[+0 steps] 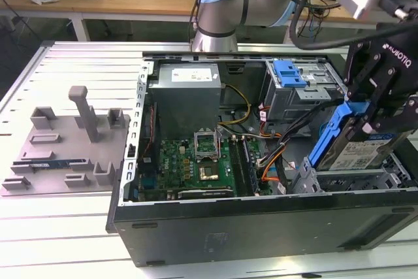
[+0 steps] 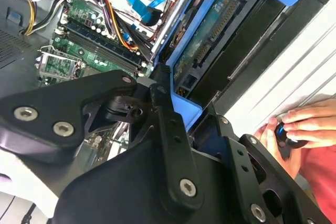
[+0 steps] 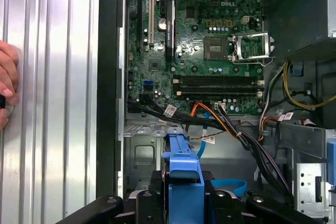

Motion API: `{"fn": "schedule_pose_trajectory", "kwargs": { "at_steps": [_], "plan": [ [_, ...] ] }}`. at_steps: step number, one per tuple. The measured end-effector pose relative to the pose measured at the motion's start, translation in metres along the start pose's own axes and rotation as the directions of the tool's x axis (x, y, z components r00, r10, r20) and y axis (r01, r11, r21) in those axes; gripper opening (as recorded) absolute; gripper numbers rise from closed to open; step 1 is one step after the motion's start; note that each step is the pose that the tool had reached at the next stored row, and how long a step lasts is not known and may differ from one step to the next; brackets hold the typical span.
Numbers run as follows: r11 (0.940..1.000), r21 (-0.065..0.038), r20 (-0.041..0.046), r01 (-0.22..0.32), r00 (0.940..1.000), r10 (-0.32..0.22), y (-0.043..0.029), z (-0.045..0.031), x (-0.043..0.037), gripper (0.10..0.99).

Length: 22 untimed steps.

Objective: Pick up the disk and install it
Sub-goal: 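Insert the disk into the insertion slot, then insert the first disk wire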

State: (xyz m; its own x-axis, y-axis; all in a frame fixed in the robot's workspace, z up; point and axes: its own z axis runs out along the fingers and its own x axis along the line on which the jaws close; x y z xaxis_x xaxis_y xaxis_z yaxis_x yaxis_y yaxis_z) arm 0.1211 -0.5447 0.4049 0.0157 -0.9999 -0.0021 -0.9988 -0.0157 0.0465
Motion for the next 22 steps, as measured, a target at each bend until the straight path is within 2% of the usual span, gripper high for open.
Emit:
{"fn": "schedule_pose_trajectory", "kwargs": {
  "at_steps": [3,4,6,22],
  "plan": [
    [1.0,0.0,-0.0001,0.0,1.0,0.0,-0.0004,0.0092,0.0003,0.369],
    [1.0,0.0,-0.0002,0.0,1.0,0.0,-0.0006,0.0134,0.0005,0.435],
    [1.0,0.0,-0.0003,0.0,1.0,0.0,-0.0007,0.0147,0.0005,0.565],
    [1.0,0.0,0.0,0.0,1.0,0.0,-0.0007,0.0158,0.0005,0.565]
  ]
}}
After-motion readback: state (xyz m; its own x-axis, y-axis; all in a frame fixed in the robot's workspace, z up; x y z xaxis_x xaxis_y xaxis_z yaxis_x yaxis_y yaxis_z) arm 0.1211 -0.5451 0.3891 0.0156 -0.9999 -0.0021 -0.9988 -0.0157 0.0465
